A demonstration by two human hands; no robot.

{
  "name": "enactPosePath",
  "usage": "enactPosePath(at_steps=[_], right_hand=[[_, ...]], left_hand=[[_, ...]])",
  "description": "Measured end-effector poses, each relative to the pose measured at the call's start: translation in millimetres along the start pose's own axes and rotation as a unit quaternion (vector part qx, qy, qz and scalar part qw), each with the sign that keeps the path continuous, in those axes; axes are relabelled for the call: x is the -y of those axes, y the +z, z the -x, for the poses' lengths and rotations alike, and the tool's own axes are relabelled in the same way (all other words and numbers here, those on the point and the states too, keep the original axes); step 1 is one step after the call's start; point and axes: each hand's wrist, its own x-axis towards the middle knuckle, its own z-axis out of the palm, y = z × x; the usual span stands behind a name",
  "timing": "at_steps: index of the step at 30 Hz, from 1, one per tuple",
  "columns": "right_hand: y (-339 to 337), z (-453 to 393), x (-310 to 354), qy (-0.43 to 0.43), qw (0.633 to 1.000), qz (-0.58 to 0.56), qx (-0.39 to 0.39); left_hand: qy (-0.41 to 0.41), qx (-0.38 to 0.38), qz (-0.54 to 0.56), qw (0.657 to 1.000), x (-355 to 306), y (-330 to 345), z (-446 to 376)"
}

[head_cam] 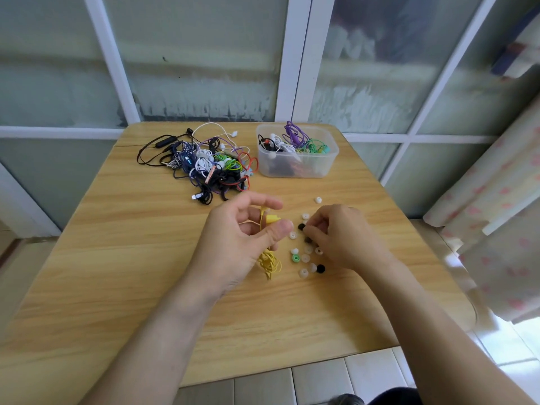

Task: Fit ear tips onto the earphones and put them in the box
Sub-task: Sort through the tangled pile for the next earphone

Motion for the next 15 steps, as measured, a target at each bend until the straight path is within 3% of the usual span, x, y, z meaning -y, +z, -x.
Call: enactPosePath(at_steps=[11, 13, 15], right_hand=[[1, 3, 1, 0.000, 0.998, -0.028, -0.048], [-3, 9, 5, -0.009, 0.990, -0.104, -0.094], [-7, 19, 14, -0.022, 0.962, -0.254, -0.100]], left_hand=[[-0.018, -0.014, 0.025, 0.999, 0, 0, 1], [-0.041, -0.020, 0.040, 0.998, 1, -2, 0], [-0.062, -0.021, 0.070, 0.995, 1, -3, 0]])
